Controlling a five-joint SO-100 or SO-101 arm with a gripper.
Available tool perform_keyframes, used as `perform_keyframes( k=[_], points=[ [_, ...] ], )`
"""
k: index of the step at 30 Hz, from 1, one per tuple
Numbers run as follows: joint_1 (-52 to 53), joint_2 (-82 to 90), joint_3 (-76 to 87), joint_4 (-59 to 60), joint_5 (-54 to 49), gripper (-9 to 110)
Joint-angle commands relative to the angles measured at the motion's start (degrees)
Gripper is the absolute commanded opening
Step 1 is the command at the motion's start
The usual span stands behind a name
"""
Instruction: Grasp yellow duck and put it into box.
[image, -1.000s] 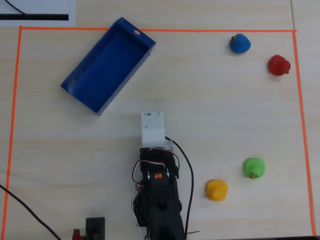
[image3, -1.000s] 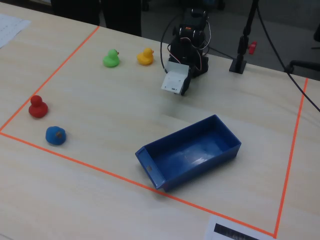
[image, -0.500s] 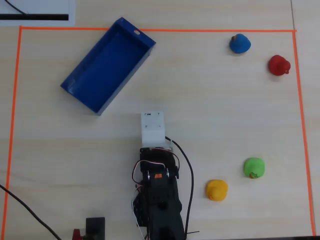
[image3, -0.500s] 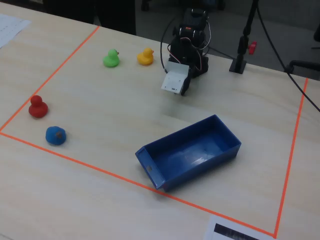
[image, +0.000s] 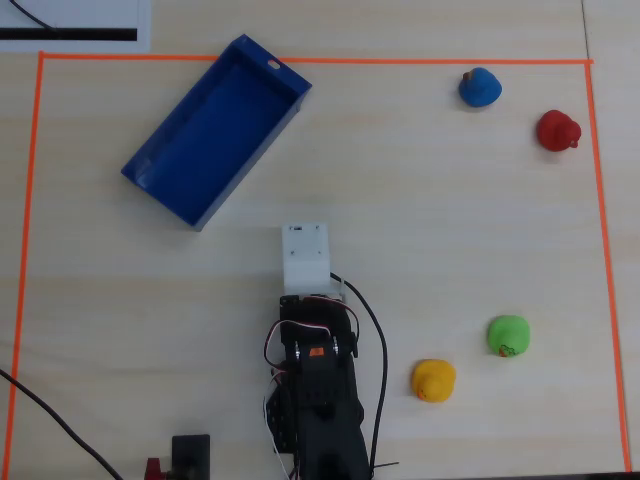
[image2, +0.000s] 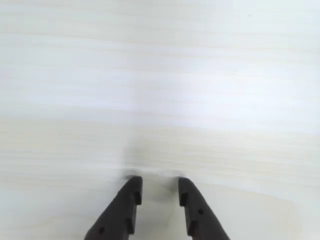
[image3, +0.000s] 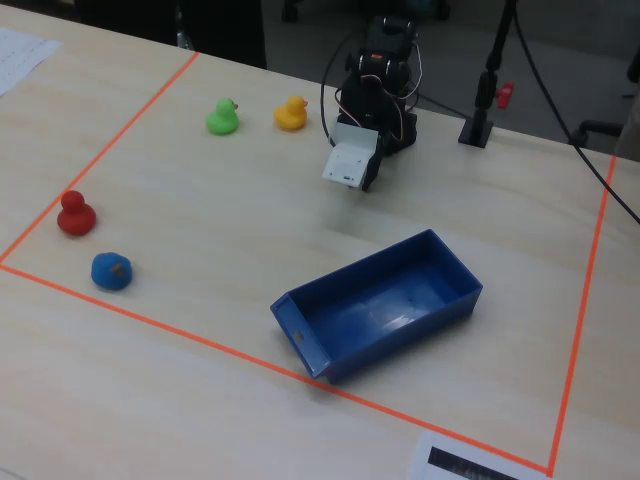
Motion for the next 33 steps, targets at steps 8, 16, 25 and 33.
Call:
perform_keyframes(
  k=[8,16,25,33],
  points=[
    [-0.4,0.1,-0.3,0.9,0.6,8],
    [0.3,0.1,-0.3,0.9,0.6,0],
    [0.5,-0.2,-0.3,-24.5,7.6,0],
    [7.4,-11.4,-6.3,-57.0,14.9,0]
  ],
)
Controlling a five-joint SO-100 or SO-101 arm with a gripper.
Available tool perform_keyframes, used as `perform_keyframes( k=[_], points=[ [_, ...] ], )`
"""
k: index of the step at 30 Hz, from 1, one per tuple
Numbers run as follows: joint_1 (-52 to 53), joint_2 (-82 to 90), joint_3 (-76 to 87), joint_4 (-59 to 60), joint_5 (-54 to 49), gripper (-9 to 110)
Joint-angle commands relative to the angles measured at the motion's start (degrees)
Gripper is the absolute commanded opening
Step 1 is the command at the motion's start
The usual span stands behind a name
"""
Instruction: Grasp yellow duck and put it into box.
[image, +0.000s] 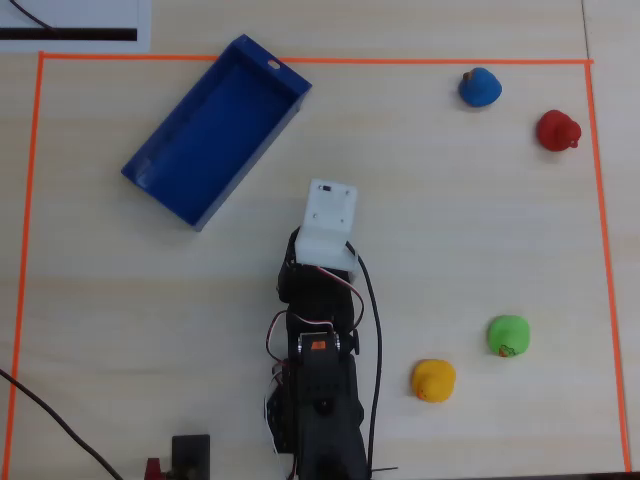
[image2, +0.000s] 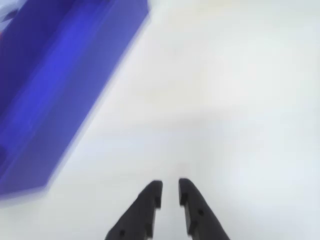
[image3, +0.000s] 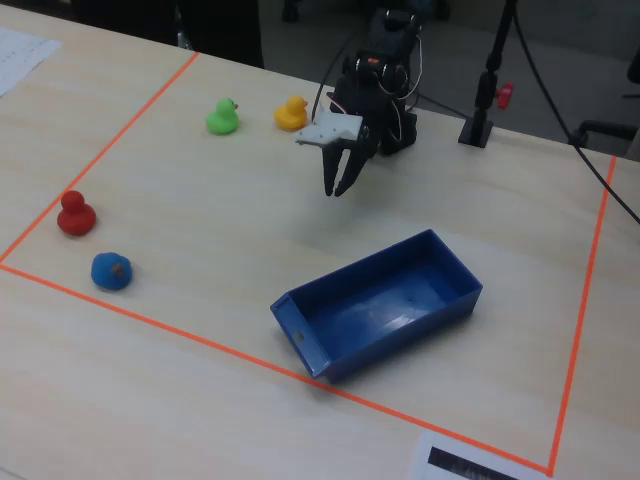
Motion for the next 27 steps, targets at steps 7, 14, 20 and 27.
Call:
perform_keyframes(
  k=[7,14,20,27],
  points=[
    [17.8,-27.4,-33.0,-10.4,4.7,0],
    [37.7,-46.5,-61.5,-1.3,10.6,0],
    [53.4,-50.9,-74.5,12.1,12.0,0],
    [64.0,-46.1,-77.8,47.8,11.6,0]
  ],
)
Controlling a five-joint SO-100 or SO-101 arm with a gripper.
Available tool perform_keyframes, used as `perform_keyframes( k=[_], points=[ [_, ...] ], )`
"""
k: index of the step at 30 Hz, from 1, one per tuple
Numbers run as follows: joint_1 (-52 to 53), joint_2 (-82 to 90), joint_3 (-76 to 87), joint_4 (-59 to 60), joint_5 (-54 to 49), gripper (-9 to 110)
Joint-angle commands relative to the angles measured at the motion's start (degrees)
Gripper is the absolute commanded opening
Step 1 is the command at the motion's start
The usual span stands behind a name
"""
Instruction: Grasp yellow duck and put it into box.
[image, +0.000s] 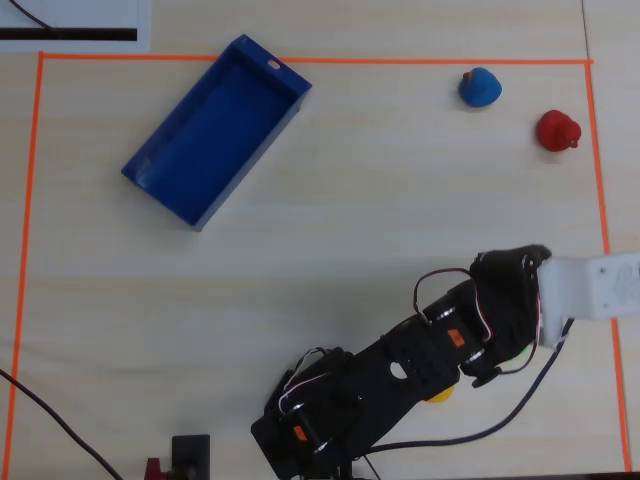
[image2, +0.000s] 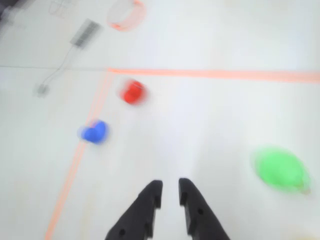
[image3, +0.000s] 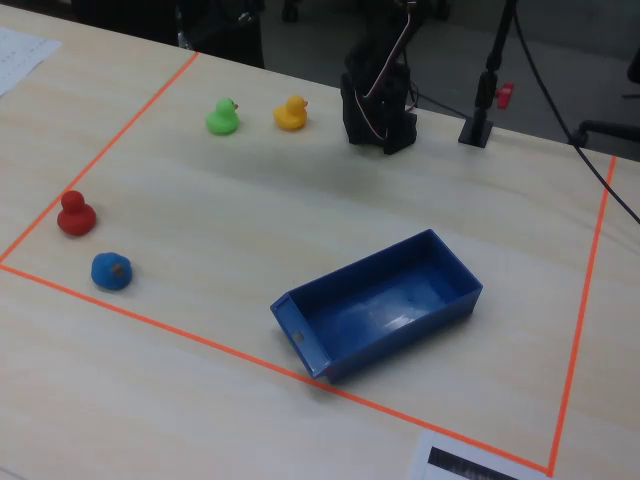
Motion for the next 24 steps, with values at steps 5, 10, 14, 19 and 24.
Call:
perform_keyframes(
  k=[5,10,14,19,24],
  points=[
    [4.7,7.2,-2.9,39.6,1.0,0],
    [7.5,12.1,-1.1,39.6,3.2,0],
    [16.6,12.0,-0.1,38.8,-2.4,0],
    [25.8,10.4,5.6,26.7,-5.7,0],
    [29.5,7.8,11.2,18.2,-6.1,0]
  ],
)
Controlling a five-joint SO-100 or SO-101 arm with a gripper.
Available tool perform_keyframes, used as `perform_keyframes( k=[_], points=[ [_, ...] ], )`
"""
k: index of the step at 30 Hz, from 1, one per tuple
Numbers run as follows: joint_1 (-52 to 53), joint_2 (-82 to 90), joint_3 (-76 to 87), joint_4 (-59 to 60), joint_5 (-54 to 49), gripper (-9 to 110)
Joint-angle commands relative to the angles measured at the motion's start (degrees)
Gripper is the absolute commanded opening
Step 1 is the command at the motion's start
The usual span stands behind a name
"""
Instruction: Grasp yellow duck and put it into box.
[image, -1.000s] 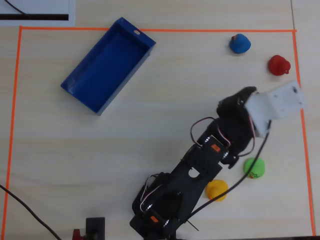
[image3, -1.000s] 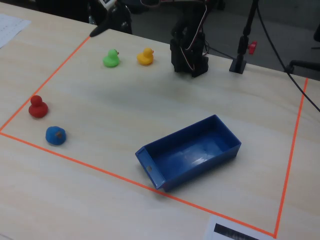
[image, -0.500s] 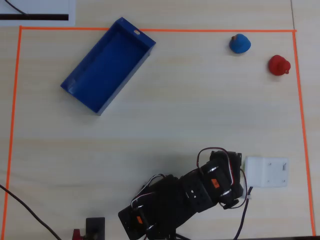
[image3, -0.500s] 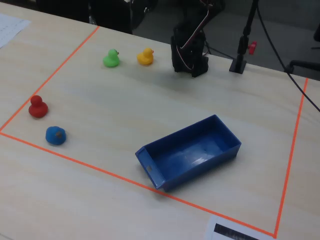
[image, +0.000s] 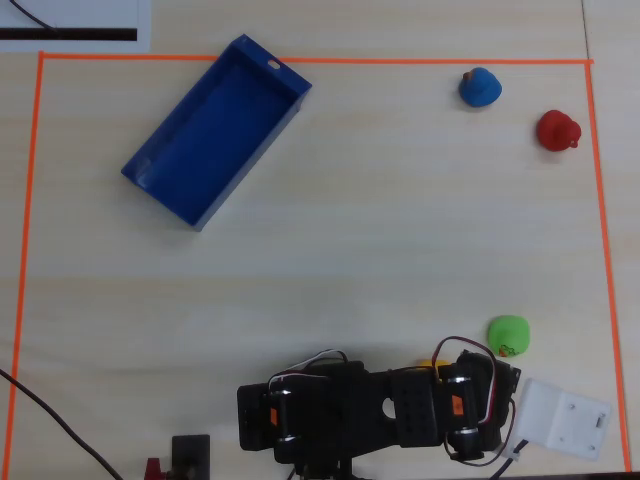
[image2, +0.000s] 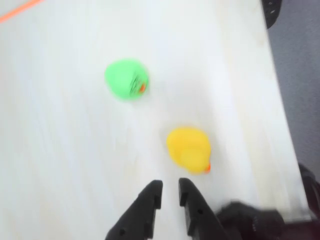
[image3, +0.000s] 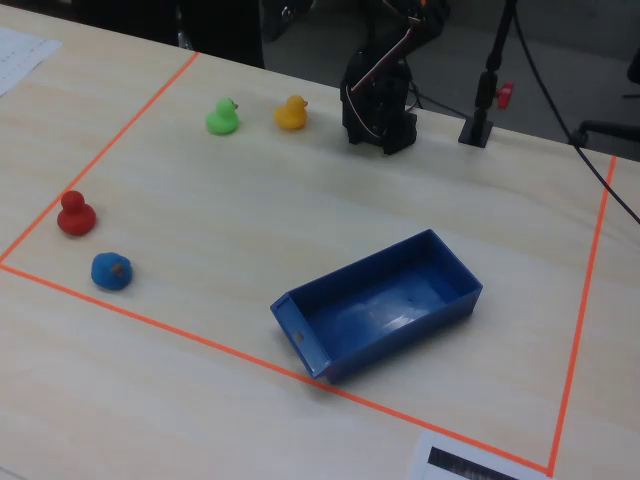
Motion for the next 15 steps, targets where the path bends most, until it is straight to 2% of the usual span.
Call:
perform_keyframes(
  k=[1,15],
  points=[
    [1.9,-1.1,3.0,-6.3,-0.4,0],
    [2.1,-5.0,12.4,1.5,-4.8,1]
  ],
)
